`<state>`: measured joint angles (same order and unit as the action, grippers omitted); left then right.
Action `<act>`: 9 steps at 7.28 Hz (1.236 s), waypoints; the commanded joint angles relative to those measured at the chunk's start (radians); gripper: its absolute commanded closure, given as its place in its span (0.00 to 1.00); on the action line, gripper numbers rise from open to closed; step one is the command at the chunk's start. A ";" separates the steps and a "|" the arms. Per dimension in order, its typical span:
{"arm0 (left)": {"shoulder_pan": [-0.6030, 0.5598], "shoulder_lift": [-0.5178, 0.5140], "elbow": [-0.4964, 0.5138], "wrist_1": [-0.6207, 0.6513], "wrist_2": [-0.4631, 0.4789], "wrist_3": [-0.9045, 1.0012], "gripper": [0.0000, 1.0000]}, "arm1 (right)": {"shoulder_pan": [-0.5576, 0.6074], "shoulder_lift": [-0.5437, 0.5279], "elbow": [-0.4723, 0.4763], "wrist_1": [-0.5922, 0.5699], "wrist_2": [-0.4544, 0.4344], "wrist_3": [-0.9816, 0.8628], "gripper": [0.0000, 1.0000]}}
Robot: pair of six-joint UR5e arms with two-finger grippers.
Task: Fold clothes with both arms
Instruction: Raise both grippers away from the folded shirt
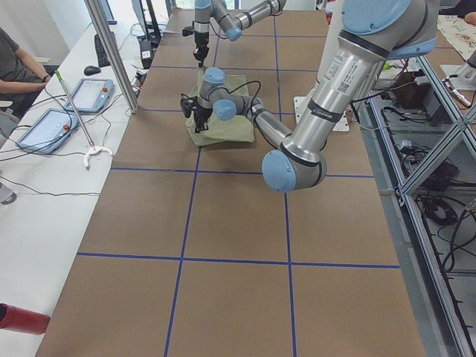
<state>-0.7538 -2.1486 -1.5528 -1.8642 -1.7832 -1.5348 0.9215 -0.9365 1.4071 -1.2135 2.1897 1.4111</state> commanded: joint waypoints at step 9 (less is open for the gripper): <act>-0.027 0.003 -0.044 0.017 -0.005 0.102 0.01 | -0.045 -0.065 0.049 0.080 -0.036 -0.063 0.00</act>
<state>-0.7786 -2.1505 -1.5743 -1.8485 -1.7863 -1.4388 0.8947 -0.9577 1.3964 -1.1351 2.1554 1.3477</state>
